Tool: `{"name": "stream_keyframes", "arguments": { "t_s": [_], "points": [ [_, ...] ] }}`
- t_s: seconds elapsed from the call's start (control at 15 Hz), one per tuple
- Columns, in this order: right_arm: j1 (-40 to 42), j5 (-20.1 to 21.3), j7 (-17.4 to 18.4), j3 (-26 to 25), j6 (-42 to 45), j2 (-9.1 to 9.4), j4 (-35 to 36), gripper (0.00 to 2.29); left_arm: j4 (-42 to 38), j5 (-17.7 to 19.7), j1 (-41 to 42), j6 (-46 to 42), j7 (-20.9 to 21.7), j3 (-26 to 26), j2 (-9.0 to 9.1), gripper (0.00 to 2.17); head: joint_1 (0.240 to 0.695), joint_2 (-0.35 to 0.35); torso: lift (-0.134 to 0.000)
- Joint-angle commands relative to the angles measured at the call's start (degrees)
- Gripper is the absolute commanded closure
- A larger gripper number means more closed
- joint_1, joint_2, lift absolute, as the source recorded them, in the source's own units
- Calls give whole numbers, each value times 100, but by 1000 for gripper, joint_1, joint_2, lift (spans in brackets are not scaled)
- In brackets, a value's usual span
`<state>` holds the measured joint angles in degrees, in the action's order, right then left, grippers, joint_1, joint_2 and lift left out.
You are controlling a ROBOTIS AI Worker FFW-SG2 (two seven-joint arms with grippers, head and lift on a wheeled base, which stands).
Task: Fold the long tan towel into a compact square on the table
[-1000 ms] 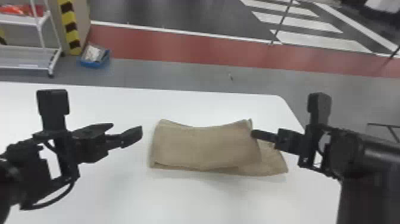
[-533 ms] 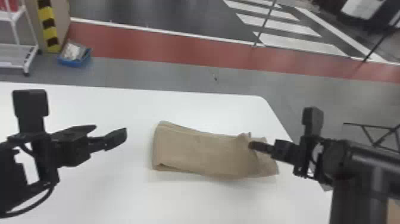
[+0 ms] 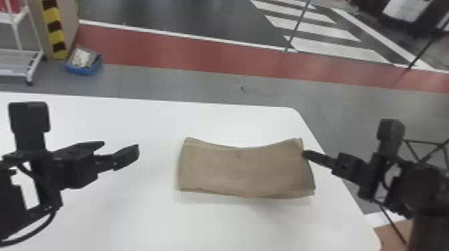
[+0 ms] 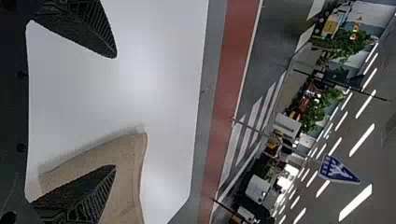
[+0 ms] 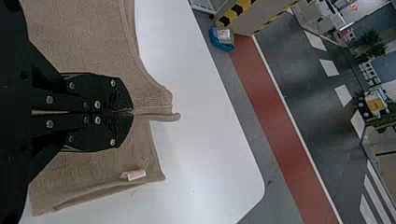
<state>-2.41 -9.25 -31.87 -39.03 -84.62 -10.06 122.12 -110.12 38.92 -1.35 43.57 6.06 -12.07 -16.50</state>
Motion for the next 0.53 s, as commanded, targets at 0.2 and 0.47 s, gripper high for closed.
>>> {"name": "stream_keyframes", "arguments": {
  "t_s": [0.2, 0.47],
  "points": [
    [12, 46, -47, 71, 626, -145, -891, 1295, 0, -34, 56, -1, -9, -59, 42, 33, 695, -350, -124],
    [-40, 73, -117, 45, 643, -198, -865, 1295, -97, -34, 170, -1, -26, 38, -2, 33, 695, -350, -124]
  ]
}}
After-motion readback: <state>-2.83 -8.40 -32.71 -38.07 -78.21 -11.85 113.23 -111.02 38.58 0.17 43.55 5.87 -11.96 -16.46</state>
